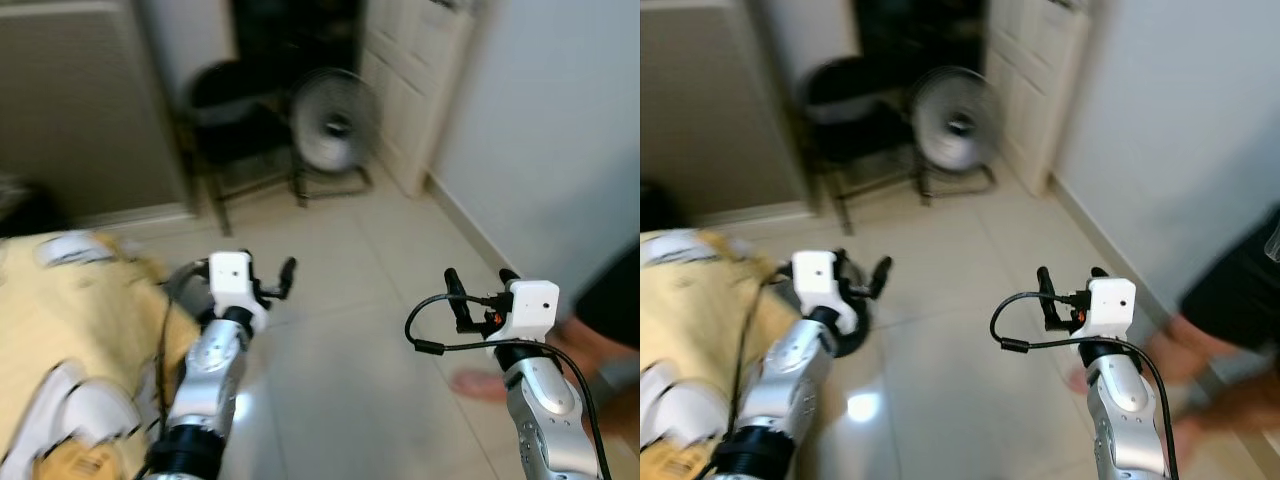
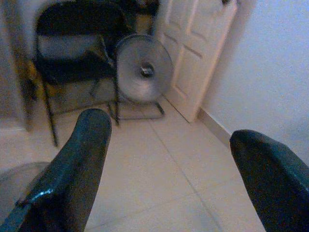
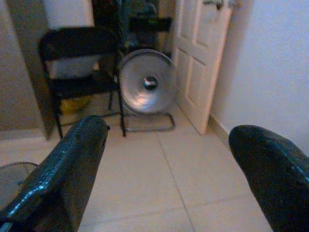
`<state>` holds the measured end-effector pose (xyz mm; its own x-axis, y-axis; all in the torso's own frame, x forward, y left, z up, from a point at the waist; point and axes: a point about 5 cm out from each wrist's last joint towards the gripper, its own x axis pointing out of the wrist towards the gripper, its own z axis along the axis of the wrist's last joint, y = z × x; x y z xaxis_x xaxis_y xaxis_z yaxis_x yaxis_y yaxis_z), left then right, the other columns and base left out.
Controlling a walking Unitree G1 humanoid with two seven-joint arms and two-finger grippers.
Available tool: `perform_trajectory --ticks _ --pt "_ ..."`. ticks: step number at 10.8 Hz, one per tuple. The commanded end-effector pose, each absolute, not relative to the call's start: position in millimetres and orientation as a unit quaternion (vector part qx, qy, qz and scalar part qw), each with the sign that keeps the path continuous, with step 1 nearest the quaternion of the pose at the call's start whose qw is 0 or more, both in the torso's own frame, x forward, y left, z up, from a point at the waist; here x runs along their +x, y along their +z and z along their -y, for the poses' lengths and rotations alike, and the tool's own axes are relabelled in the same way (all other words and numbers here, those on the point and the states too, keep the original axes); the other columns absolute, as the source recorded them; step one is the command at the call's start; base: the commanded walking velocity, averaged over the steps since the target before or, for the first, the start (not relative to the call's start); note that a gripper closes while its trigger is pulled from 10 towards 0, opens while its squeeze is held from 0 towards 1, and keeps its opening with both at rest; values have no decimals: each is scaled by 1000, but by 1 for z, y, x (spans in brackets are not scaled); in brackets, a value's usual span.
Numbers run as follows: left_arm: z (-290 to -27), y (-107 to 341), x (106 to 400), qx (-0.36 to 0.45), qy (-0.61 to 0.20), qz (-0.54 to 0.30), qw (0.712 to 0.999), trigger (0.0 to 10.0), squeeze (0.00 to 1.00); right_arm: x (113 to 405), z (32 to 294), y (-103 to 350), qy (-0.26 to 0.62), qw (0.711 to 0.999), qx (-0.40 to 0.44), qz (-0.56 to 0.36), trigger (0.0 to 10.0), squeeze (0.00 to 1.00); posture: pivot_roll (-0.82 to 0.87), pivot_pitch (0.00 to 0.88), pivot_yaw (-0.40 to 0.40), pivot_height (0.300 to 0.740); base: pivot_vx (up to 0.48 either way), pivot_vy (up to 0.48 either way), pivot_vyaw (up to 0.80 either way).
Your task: Clean up the room
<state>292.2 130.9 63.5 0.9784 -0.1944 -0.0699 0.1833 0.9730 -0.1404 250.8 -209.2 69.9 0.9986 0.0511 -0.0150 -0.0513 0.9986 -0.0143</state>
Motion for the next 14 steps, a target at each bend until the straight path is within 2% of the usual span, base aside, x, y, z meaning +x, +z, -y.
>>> perform_trajectory --ticks 1,4,14 --pt "-132 72 292 -42 -95 -8 995 10000 0 251 215 74 12 1000 -7 6 10000 0 -188 0 3 740 0 0 0" --pt "-125 82 295 -53 -136 13 989 10000 0 251 212 71 9 1000 -3 1 10000 0 -187 0 5 740 0 0 0" --pt "-121 71 293 -79 -138 -15 987 10000 0 250 210 68 15 1000 -12 -4 10000 0 -196 0 11 740 453 0 0"
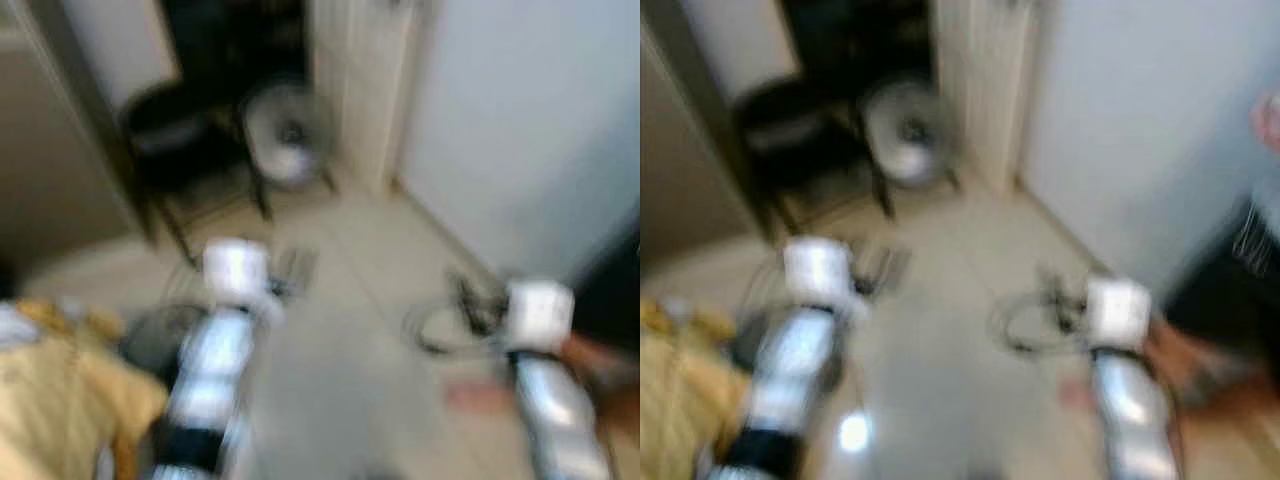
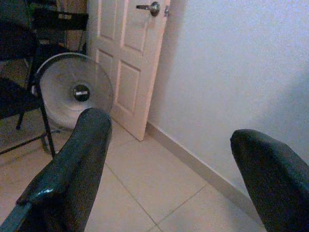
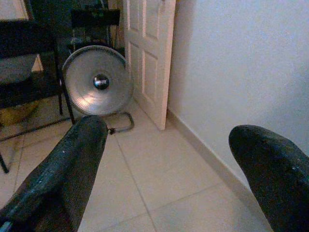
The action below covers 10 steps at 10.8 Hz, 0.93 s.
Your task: Clean up the room
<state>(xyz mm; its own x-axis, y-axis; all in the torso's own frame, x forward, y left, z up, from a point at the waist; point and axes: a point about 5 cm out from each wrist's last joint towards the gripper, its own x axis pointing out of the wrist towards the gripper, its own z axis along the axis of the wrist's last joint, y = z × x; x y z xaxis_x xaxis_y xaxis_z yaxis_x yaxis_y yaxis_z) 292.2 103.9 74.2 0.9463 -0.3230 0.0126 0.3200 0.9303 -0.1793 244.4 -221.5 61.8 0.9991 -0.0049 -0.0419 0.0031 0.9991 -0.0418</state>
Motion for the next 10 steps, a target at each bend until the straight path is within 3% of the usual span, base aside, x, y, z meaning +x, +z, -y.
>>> perform_trajectory --ticks 1,10 --pt "-122 70 292 -79 -138 -17 987 10000 0 250 209 67 17 1000 -12 -5 10000 0 -194 0 9 740 439 0 0" --pt "-130 68 298 -90 -107 -30 990 10000 0 253 211 69 13 1000 -1 2 10000 0 -197 0 16 740 433 0 0"
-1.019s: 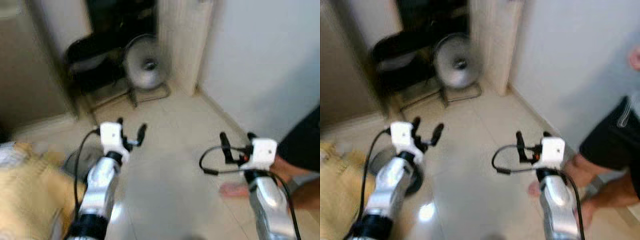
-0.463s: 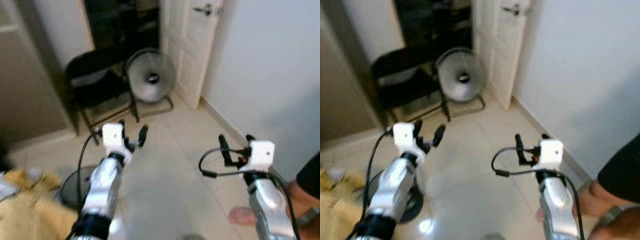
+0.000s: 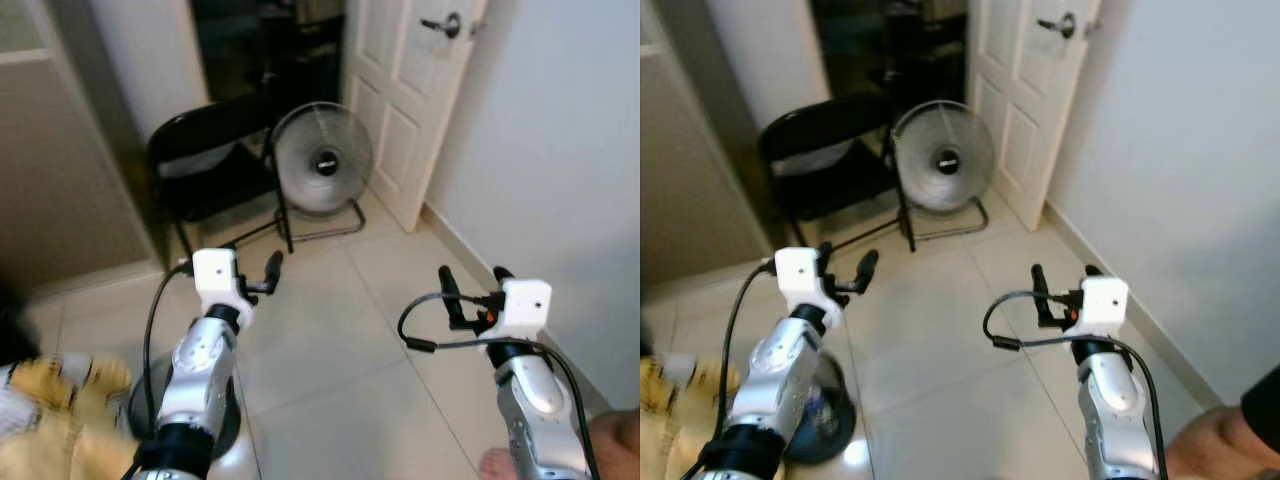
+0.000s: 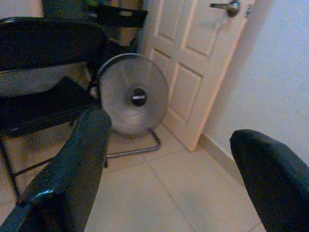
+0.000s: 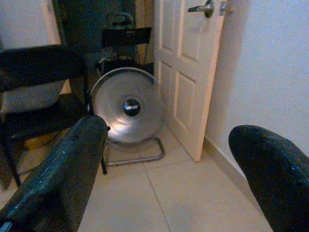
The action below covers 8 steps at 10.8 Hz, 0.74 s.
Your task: Clean up the room
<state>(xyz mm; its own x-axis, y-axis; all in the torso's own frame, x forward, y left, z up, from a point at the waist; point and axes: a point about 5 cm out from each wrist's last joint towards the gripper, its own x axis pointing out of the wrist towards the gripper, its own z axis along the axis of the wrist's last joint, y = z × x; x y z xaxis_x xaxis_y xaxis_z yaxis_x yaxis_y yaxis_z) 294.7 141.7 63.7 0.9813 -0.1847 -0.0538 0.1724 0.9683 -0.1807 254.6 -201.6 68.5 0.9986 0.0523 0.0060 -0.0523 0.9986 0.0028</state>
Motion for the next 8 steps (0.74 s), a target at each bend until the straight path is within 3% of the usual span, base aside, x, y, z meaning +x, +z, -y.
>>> perform_trajectory --ticks 1,8 --pt "-130 67 298 -91 -106 -31 990 10000 0 254 211 68 11 1000 13 -1 10000 0 -197 0 16 740 431 0 0" --pt "-132 62 297 -105 -105 -42 988 10000 0 253 207 65 13 1000 -1 -2 10000 0 -190 0 13 740 429 0 0"
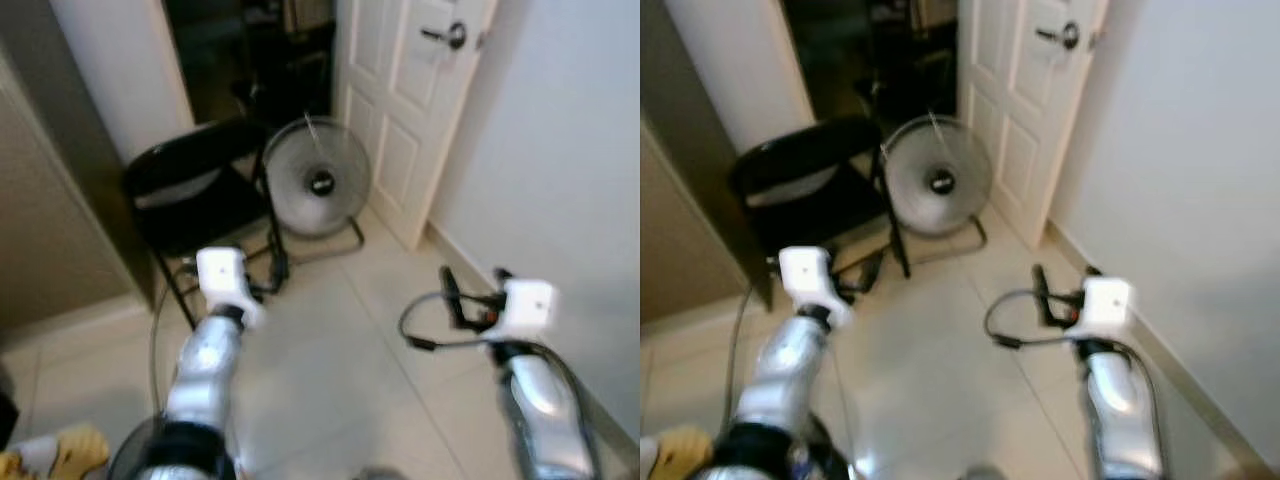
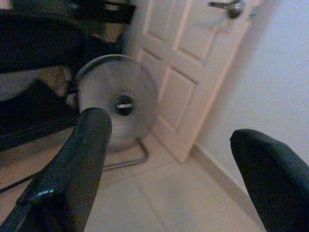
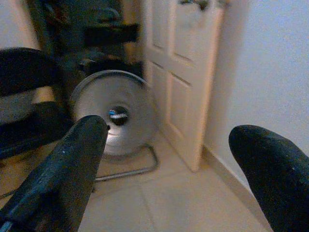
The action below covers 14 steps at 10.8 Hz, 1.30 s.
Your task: Clean up the room
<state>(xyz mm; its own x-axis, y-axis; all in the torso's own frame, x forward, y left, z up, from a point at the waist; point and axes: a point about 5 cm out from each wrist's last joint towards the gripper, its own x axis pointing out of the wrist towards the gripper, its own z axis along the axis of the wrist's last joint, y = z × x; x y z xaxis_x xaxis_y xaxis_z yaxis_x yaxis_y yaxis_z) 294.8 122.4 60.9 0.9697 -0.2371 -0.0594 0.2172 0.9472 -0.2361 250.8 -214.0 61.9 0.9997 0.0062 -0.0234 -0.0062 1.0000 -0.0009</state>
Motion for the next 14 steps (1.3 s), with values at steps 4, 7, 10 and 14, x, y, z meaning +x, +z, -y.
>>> perform_trajectory --ticks 4,7,10,14 --pt "-129 62 296 -103 -115 -44 987 10000 0 251 210 64 5 1000 -5 -6 10000 0 -204 0 27 740 430 0 -503" --pt "-127 62 294 -105 -118 -45 987 10000 0 249 208 64 10 1000 -9 -4 10000 0 -210 0 26 740 431 0 0" --pt "-127 63 295 -106 -118 -41 986 10000 0 248 209 64 7 1000 -15 -7 10000 0 -215 0 22 740 431 0 -406" --pt "-132 85 302 -98 -117 10 988 10000 0 254 208 86 3 999 -9 36 10000 0 -206 0 15 740 388 283 0"
